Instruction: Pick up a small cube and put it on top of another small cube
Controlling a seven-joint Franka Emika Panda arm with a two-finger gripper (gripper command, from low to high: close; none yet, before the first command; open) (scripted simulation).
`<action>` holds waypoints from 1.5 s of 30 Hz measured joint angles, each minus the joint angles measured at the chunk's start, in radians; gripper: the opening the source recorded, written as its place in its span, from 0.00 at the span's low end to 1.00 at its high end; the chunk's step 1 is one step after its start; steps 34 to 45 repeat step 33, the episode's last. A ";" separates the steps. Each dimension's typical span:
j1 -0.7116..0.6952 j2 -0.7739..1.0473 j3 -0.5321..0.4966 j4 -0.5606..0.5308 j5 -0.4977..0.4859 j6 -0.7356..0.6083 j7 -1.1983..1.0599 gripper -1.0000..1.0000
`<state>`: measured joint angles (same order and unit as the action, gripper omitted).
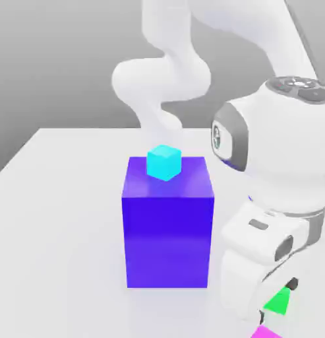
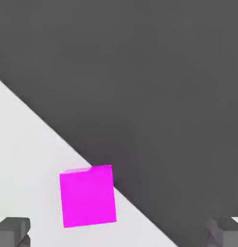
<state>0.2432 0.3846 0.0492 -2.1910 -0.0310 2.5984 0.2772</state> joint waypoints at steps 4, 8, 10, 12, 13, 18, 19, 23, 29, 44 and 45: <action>0.012 0.145 -0.006 0.028 -0.019 0.095 -0.002 0.50; 0.015 0.174 -0.010 0.035 -0.021 0.116 -0.002 0.00; 0.015 0.174 -0.009 0.035 -0.020 0.115 -0.002 0.00; 0.015 0.179 -0.009 0.036 -0.021 0.118 -0.002 0.00; 0.013 0.155 -0.008 0.030 -0.019 0.100 -0.003 0.00; 0.022 -0.013 0.017 -0.051 0.005 0.012 0.026 0.00; 0.034 -0.048 0.025 -0.084 0.012 0.010 0.047 0.00; 0.083 -0.194 0.057 -0.227 0.022 0.008 0.157 0.00; 0.128 -0.162 0.058 -0.312 -0.027 0.125 0.267 0.00; 0.133 -0.130 0.052 -0.311 -0.037 0.156 0.274 1.00; 0.133 -0.130 0.052 -0.311 -0.037 0.156 0.274 1.00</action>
